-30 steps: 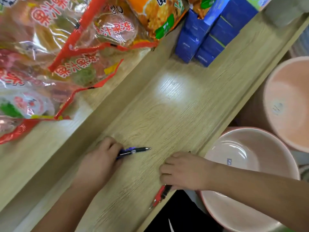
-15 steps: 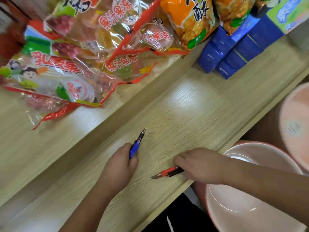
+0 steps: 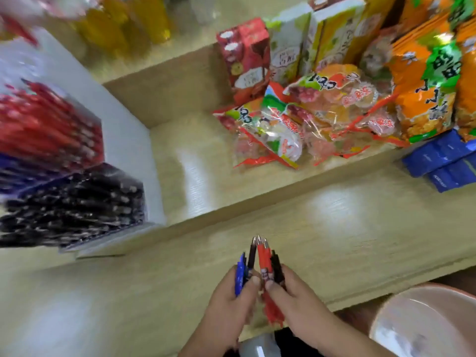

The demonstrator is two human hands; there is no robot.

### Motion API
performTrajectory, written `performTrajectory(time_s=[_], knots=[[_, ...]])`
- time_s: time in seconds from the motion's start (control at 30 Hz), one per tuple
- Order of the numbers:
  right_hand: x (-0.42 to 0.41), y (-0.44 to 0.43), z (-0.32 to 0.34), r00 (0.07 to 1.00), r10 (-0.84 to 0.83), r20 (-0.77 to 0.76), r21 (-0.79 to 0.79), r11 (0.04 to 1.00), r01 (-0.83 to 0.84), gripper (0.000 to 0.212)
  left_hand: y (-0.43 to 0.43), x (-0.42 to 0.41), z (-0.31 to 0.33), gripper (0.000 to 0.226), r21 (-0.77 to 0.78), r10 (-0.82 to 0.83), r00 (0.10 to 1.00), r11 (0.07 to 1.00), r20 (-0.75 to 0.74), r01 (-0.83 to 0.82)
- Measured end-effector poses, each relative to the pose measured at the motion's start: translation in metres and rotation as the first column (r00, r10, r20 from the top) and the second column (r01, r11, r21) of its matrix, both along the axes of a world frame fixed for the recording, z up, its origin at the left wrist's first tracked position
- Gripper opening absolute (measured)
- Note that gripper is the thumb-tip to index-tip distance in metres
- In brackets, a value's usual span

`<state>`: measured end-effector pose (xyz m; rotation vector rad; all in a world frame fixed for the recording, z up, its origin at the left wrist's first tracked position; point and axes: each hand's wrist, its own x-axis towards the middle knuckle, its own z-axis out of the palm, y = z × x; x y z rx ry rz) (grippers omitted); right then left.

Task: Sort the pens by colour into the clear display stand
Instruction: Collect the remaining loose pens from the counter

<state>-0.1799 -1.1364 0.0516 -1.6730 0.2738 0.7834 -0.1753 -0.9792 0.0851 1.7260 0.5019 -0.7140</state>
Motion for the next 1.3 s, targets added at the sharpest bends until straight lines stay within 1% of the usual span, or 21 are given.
performTrajectory(time_s=[0.03,0.1,0.17,0.23,0.3,0.37,0.43,0.5,0.6,0.73,0.8,0.87,0.97,1.07,1.2,1.27,1.3], knots=[[-0.005,0.02,0.005,1.0,0.003,0.003,0.0,1.0,-0.003,0.022,0.014,-0.007,0.005,0.01,-0.001,0.05,0.999,0.999,0.0,-0.05],[-0.011,0.06,0.016,1.0,-0.003,-0.01,0.024,1.0,0.003,0.02,0.045,-0.02,0.012,0.016,-0.026,0.181,0.983,0.983,-0.018,-0.181],[-0.015,0.098,0.025,0.999,0.017,-0.046,0.046,0.999,-0.015,0.024,0.078,-0.032,0.018,0.017,-0.045,0.324,0.945,0.944,-0.052,-0.326],[-0.018,0.137,0.03,0.995,0.065,-0.081,0.044,0.997,-0.061,0.023,0.116,-0.043,0.02,0.014,-0.062,0.434,0.896,0.896,-0.095,-0.44],[-0.023,0.176,0.028,0.99,0.106,-0.095,0.014,0.994,-0.105,0.018,0.156,-0.053,0.016,0.014,-0.092,0.51,0.851,0.848,-0.126,-0.522],[-0.028,0.215,0.019,0.987,0.115,-0.116,0.017,0.993,-0.114,0.016,0.195,-0.061,0.005,0.015,-0.093,0.548,0.825,0.822,-0.141,-0.562],[-0.032,0.258,0.013,0.984,0.092,-0.15,0.016,0.996,-0.09,0.017,0.235,-0.07,-0.006,0.015,-0.087,0.543,0.827,0.826,-0.147,-0.557],[-0.038,0.297,0.008,0.988,0.068,-0.137,-0.008,0.998,-0.07,0.018,0.27,-0.074,-0.016,0.018,-0.079,0.52,0.843,0.843,-0.137,-0.533],[-0.046,0.344,0.005,0.993,0.022,-0.116,-0.054,0.998,-0.028,0.014,0.309,-0.075,-0.022,0.02,-0.099,0.472,0.872,0.869,-0.134,-0.485],[-0.051,0.385,0.004,0.995,-0.025,-0.093,-0.098,0.995,0.016,0.012,0.345,-0.068,-0.018,0.015,-0.186,0.439,0.89,0.871,-0.127,-0.456],[-0.05,0.395,-0.002,0.993,-0.069,-0.091,-0.112,0.992,0.059,0.011,0.354,-0.062,-0.026,0.017,-0.189,0.399,0.909,0.89,-0.121,-0.416],[-0.046,0.399,-0.011,0.993,-0.083,-0.087,-0.151,0.986,0.069,0.013,0.358,-0.055,-0.039,0.015,-0.202,0.386,0.908,0.888,-0.161,-0.413],[-0.041,0.397,-0.023,0.993,-0.058,-0.103,-0.161,0.986,0.041,0.016,0.36,-0.047,-0.057,0.015,-0.221,0.351,0.911,0.891,-0.214,-0.396],[-0.031,0.389,-0.026,0.992,0.063,-0.108,-0.181,0.98,-0.082,0.017,0.358,-0.042,-0.07,0.016,-0.236,0.331,0.911,0.891,-0.246,-0.388],[-0.014,0.38,-0.025,0.979,0.191,-0.071,-0.179,0.963,-0.201,0.033,0.349,-0.039,-0.082,0.015,-0.255,0.338,0.897,0.875,-0.284,-0.411],[-0.008,0.373,-0.035,0.973,0.229,-0.039,-0.217,0.948,-0.232,0.032,0.343,-0.036,-0.09,0.015,-0.248,0.329,0.905,0.884,-0.271,-0.396],[-0.007,0.369,-0.043,0.972,0.234,-0.029,-0.244,0.941,-0.234,0.031,0.34,-0.035,-0.095,0.016,-0.215,0.311,0.919,0.907,-0.242,-0.363]])
